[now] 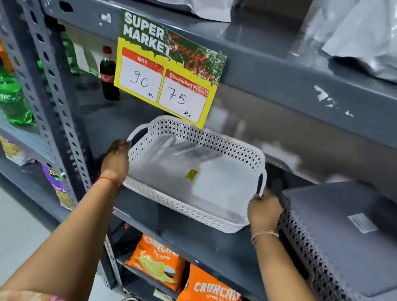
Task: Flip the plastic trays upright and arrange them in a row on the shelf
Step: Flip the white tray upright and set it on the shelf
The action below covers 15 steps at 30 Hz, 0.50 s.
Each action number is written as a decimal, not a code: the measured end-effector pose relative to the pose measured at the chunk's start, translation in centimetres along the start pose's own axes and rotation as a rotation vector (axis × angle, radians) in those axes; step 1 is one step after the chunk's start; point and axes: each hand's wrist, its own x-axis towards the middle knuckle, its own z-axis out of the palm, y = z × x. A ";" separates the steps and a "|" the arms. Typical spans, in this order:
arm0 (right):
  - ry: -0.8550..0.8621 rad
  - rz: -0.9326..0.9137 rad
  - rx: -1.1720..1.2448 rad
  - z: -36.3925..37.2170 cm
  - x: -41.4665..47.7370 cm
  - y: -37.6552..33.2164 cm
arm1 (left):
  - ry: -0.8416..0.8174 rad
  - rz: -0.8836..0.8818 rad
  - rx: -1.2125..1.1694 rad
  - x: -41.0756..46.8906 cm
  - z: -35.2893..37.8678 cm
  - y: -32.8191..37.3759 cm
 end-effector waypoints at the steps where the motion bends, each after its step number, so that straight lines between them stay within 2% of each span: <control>1: -0.009 0.021 0.005 -0.1 -0.3 0.0 | -0.019 0.014 0.013 0.1 0.0 -0.2; 7: -0.049 0.119 0.038 -0.4 -1.7 -1.0 | -0.065 -0.012 -0.028 0.4 0.2 0.0; 10: -0.069 0.157 0.053 -0.3 -2.1 -1.4 | -0.111 0.005 0.058 1.2 0.1 -0.2; 15: -0.084 0.187 0.089 -0.6 -2.5 -1.5 | -0.079 0.035 0.155 1.4 0.3 -0.7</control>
